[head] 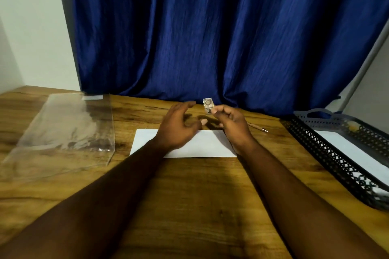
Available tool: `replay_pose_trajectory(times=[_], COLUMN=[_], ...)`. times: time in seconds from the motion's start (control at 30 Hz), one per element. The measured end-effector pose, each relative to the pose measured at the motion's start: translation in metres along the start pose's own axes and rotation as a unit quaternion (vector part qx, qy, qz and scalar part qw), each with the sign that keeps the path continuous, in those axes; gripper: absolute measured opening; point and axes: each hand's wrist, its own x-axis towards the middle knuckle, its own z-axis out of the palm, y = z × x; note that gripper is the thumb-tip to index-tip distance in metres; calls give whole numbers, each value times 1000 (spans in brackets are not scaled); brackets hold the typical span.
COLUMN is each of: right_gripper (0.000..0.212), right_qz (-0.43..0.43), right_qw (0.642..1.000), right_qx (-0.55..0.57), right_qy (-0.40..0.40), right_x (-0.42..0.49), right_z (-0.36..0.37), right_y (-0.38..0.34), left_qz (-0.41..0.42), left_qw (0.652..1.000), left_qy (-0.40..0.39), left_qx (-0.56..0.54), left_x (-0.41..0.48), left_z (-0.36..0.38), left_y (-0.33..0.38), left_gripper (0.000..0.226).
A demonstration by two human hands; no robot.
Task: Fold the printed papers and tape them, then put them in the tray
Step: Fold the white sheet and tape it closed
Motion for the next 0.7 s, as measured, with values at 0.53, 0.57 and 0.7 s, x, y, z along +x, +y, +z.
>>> replay_pose_trajectory(times=[0.53,0.57,0.7], right_gripper=[20,23,40], right_qz=[43,38,-27], right_qw=[996,998,992], right_qx=[71,37,-117], right_qy=[-36,-18,-27], right_x=[3,3,3], right_z=[11,7,-2], right_y=[5,4,0], left_qz=[-10,-5,32], left_qw=[983,987,993], left_qy=[10,6,-18], left_qx=[-182,-161,-109], left_x=[-7,-7,-6], left_z=[-5,-6,-4], left_y=[8,7,7], left_gripper=[49,50,62])
